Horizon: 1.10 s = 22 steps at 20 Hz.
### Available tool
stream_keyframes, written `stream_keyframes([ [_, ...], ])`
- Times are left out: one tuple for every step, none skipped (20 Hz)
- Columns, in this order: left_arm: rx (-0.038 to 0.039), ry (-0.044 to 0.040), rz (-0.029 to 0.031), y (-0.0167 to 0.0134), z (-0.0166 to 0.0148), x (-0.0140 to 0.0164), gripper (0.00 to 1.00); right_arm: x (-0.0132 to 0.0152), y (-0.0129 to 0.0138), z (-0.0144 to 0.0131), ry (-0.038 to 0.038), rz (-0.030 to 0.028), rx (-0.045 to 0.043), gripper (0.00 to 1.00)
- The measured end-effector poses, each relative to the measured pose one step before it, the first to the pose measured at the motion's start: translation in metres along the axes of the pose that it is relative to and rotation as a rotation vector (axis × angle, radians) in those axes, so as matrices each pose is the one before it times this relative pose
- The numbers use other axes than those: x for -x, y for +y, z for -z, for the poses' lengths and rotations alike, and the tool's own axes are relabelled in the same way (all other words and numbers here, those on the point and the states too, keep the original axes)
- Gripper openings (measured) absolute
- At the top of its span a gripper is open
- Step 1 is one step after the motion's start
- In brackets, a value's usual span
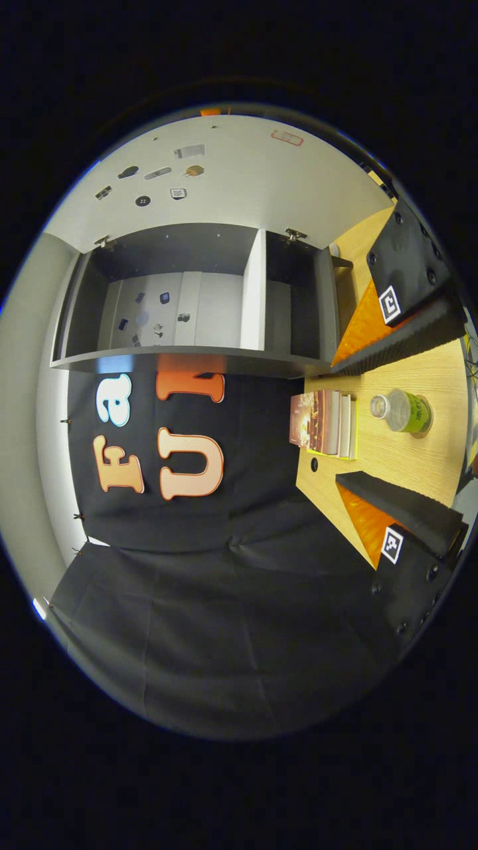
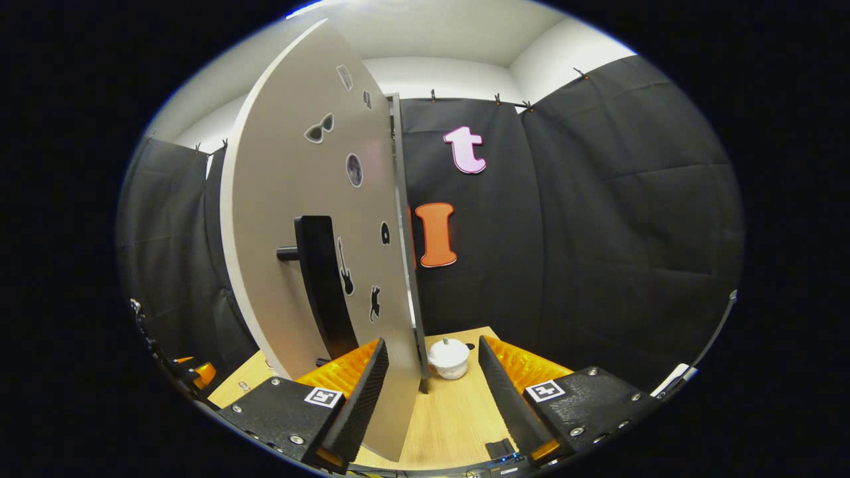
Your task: Open the cabinet door with the right hand, grasp the bottle in the cabinet with the left hand and place it on the coaster, then close the cabinet door with the right hand.
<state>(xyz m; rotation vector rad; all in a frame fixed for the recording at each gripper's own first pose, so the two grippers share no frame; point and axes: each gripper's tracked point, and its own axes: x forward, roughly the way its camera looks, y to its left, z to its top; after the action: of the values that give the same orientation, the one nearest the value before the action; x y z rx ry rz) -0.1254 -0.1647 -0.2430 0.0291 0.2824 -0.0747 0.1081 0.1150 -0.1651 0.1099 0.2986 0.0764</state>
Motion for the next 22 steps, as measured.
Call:
stream_keyframes([
  [0.00809,-0.00071,0.0033,0.00179,-0.00738,0.00153,0.95,-0.00008,0.00268,0.00121,0.00107,-0.00487,0.0019,0.95],
  [0.00515,0.00283,0.0021,0.00246,-0.00778,0.00198,0.95,0.00032,0.004,0.00045,-0.00042,-0.00466,0.00094,0.95],
  [0.00394,-0.00816,0.00461,0.00181,-0.01037,-0.00031,0.95,0.00017,0.004,0.00105,0.00053,-0.00534,-0.0001,0.95],
  [0.00369,-0.01668,0.00771,0.00108,-0.01279,0.00033,0.94,-0.0023,0.00463,-0.00059,0.00006,-0.0063,-0.0018,0.95],
  [0.00181,-0.0164,0.00233,0.00341,-0.01215,0.00124,0.94,-0.00089,0.00463,0.0002,0.00067,-0.00722,-0.00075,0.95],
  [-0.00064,-0.00735,-0.00347,0.00428,-0.00777,-0.00125,0.95,-0.00011,0.00644,0.00028,0.00046,-0.00721,0.00049,0.95],
  [0.00062,-0.00144,-0.00218,0.00461,-0.00667,-0.00112,0.95,-0.00269,0.0062,0.00019,0.00125,-0.00765,0.00191,0.95],
  [0.00546,-0.00166,0.00272,0.00395,-0.00829,-0.00054,0.95,-0.00057,0.00626,0.00031,0.00136,-0.00894,0.0018,0.94],
  [0.00567,0.00049,0.00615,0.00265,-0.00619,-0.00229,0.95,-0.001,0.0068,0.00105,0.0019,-0.01015,0.00008,0.94],
  [0.00577,-0.00347,0.0015,0.00441,-0.00708,-0.00097,0.95,-0.00286,0.00395,0.00005,0.00282,-0.01204,-0.00179,0.94],
  [0.0037,-0.00805,0.00111,0.00502,-0.00738,-0.00131,0.95,-0.00273,0.00534,-0.00008,0.00148,-0.01006,-0.00045,0.94],
  [0.00113,-0.0095,-0.00257,0.00571,-0.00685,-0.00126,0.95,-0.00239,0.00717,0.00007,0.00103,-0.0088,-0.00081,0.95],
  [-0.00089,-0.01206,-0.00383,0.00552,-0.00581,-0.00149,0.95,-0.00242,0.00582,0.00035,0.00062,-0.00786,-0.00007,0.94],
  [-0.00324,-0.01007,-0.00565,0.00649,-0.00611,-0.00271,0.95,-0.00342,0.00649,0.00082,-0.00049,-0.00674,-0.00106,0.94],
  [-0.00375,-0.01055,-0.00581,0.00423,-0.00387,-0.00118,0.95,-0.00296,0.00541,0.00158,0.00221,-0.00537,-0.00325,0.94],
  [-0.00332,-0.00718,-0.0038,0.00562,-0.00421,-0.00084,0.95,-0.00241,0.00536,0.00032,-0.00026,-0.00702,-0.00596,0.94],
  [-0.00139,-0.00616,-0.00067,0.00503,-0.00415,-0.00168,0.95,-0.00312,0.0048,0.00114,0.00328,-0.00461,-0.00787,0.95],
  [0.00138,-0.00566,-0.00058,0.00478,-0.00323,-0.00186,0.95,-0.00211,0.00541,0.00105,-0.00075,-0.00557,-0.00671,0.94],
  [0.00015,-0.00469,-0.00133,0.00496,-0.00212,-0.00271,0.94,-0.00289,0.00507,0.00189,0.00003,-0.00592,-0.00347,0.86],
  [-0.00181,-0.00409,-0.00198,0.00491,-0.00215,-0.00306,0.95,-0.00244,0.00479,0.00049,-0.00249,-0.00605,-0.00505,0.86],
  [-0.00316,-0.00337,-0.00271,0.00494,-0.00195,-0.00072,0.95,-0.00325,0.00444,0.00189,0.0018,-0.00484,-0.00578,0.86],
  [-0.00382,-0.00368,-0.00241,0.00475,-0.00264,-0.00233,0.95,-0.00291,0.00481,0.00278,0.00389,-0.00802,-0.00748,0.86],
])
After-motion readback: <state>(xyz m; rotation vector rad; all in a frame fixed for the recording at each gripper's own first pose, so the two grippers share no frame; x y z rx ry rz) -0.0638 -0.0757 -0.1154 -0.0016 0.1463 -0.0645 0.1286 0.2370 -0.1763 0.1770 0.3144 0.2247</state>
